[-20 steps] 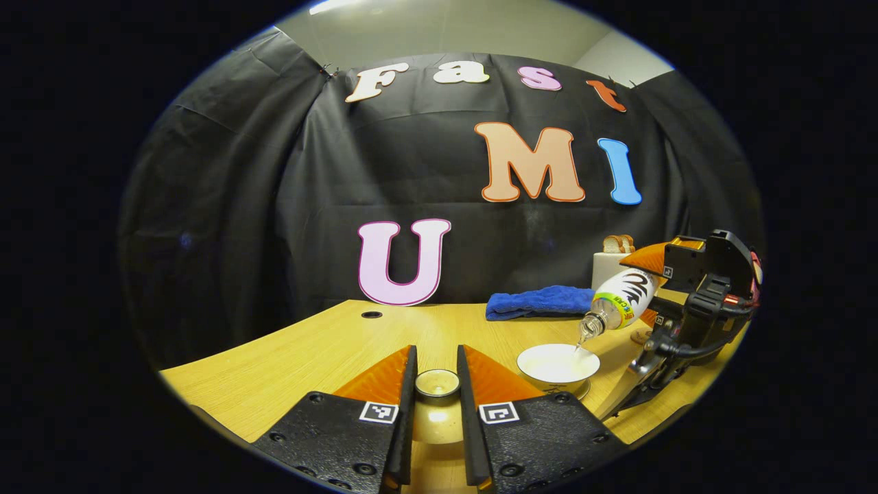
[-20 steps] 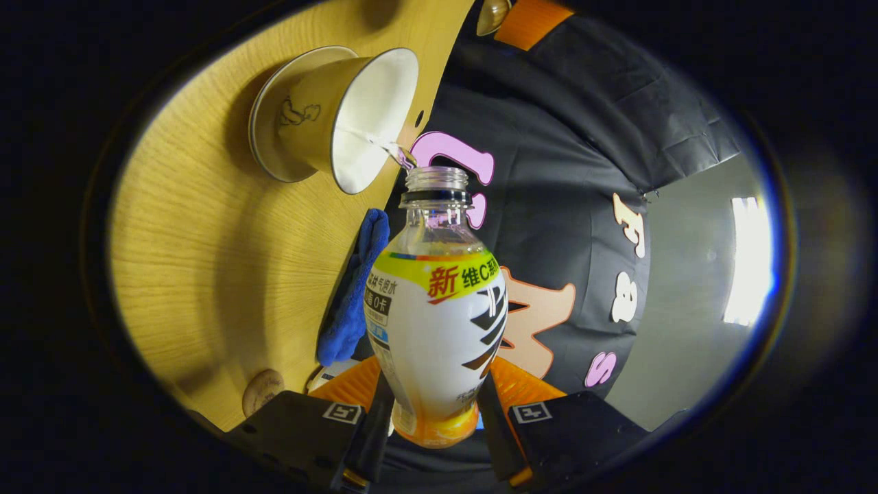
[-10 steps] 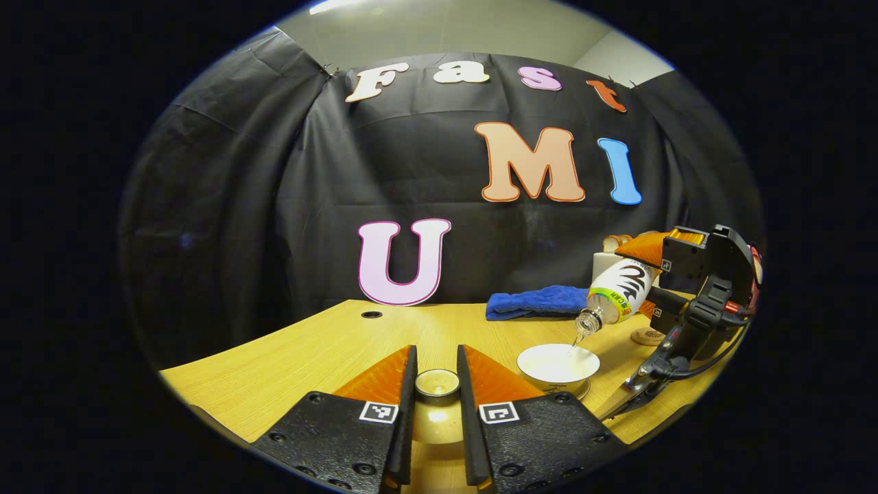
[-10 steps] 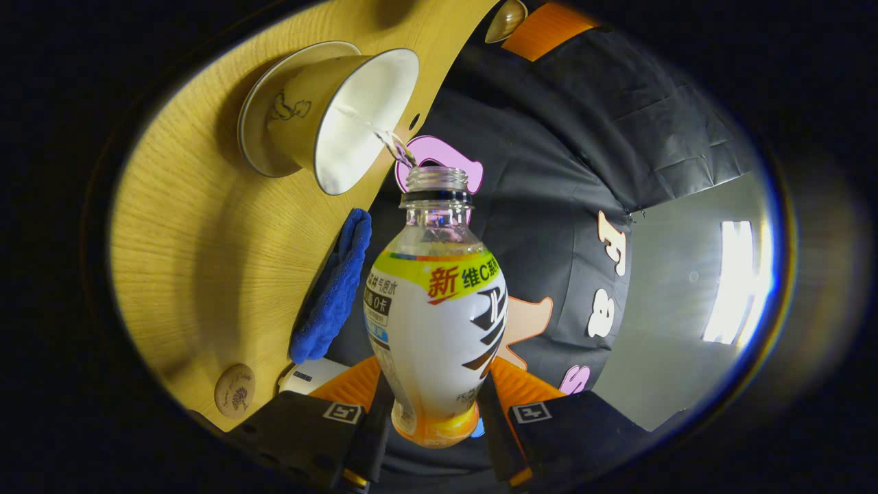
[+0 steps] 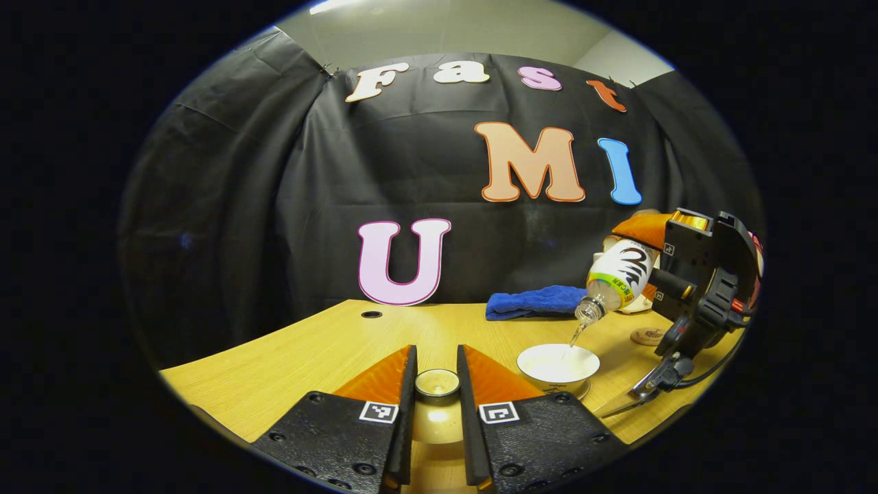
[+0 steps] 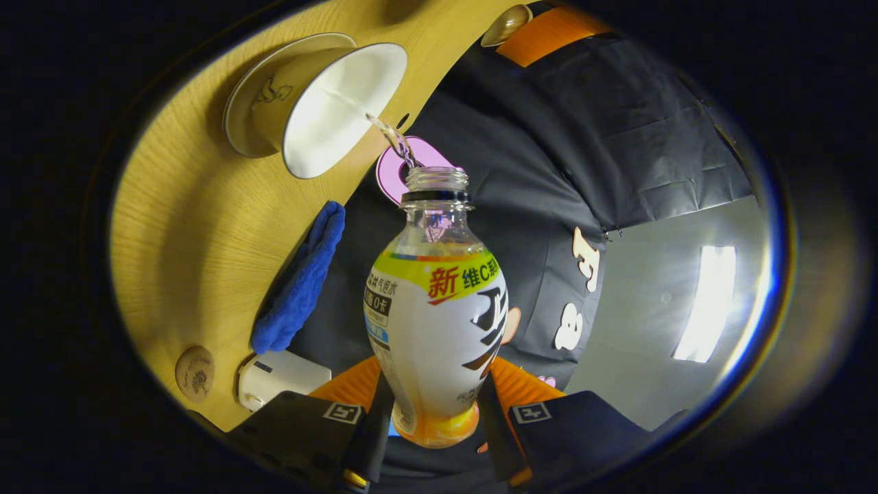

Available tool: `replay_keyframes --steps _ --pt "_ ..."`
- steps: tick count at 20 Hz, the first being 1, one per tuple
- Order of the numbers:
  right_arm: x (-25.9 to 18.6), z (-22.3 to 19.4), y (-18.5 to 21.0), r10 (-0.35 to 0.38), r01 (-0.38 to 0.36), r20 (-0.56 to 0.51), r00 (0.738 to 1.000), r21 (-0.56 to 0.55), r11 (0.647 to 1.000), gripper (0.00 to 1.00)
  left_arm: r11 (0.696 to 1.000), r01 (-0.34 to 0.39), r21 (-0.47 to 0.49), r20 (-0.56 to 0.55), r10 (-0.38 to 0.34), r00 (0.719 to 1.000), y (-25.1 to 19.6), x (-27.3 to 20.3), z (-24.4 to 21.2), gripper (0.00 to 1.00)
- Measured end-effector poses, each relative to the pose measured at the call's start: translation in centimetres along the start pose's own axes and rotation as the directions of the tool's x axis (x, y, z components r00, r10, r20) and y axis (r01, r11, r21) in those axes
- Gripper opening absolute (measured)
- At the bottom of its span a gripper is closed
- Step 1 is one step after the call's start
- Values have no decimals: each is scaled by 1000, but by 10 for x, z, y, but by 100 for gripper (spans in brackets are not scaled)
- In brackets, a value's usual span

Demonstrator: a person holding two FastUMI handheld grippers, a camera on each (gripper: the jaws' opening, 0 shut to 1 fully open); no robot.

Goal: Open the teacup lid with one hand, grasp the water bottle and pour water into the teacup with the other hand; after pouring, place the water bottle on the coaster and then close the teacup lid.

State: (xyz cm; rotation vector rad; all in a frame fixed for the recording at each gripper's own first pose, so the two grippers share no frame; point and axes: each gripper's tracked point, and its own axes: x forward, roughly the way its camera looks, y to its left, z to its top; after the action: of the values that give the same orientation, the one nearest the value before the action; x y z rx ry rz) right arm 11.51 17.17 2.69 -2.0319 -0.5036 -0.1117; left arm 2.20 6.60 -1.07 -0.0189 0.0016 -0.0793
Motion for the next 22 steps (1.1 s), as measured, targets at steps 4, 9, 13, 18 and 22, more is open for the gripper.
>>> replay_keyframes --steps 4,9,13,18,22 --pt "1 1 -5 -12 13 16 1000 -30 999 66 1000 0 0 0 0 1000 -1 1 1 28" --pt "0 4 -6 -21 22 26 999 -36 999 66 1000 0 0 1 0 1000 -2 2 1 28" --pt "-5 9 -8 -25 28 43 999 -55 998 63 1000 0 0 0 0 1000 -1 1 0 28" --pt "-9 12 6 9 -8 41 999 -33 999 65 1000 0 1 0 0 1000 0 1 0 28" --pt "-18 -5 47 171 -164 -7 985 250 954 67 1000 0 5 4 0 1000 0 1 1 28"
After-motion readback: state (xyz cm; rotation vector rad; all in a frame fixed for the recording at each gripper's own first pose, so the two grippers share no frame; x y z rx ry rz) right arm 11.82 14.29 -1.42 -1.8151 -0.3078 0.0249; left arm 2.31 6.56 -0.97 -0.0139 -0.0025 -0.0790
